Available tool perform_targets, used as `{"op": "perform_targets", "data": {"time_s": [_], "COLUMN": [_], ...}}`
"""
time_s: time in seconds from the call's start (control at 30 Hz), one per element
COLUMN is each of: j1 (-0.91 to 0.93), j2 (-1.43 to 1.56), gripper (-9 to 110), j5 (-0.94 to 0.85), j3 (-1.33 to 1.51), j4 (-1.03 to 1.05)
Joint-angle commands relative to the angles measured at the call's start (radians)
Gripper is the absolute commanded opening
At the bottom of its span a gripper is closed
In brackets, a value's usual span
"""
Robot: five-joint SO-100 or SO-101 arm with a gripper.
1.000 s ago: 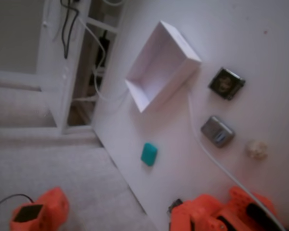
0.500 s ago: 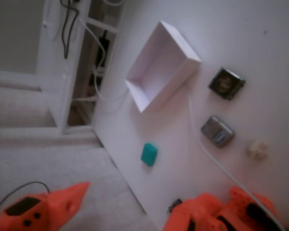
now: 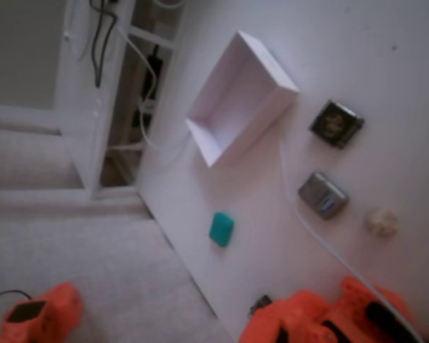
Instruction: Grasp the green cube and put it in the bin.
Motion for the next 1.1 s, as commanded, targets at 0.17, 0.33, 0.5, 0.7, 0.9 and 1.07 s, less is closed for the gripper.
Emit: {"op": "perform_targets", "data": {"time_s": [0.17,0.33,0.5,0.7,0.9,1.07], "j1": [0.133,0.212,0.216,0.218,0.224,0.218], "j2": [-0.005,-0.005,-0.006,0.003,0.037,0.032], "gripper": [-5,-6,-4,-3,-3,-3], "j5": [0.388,0.673,0.764,0.764,0.71,0.721], "j3": [-0.138,-0.147,-0.137,-0.118,0.003,0.005], "j4": [0.112,-0.094,-0.046,0.075,-0.038,-0.121]}}
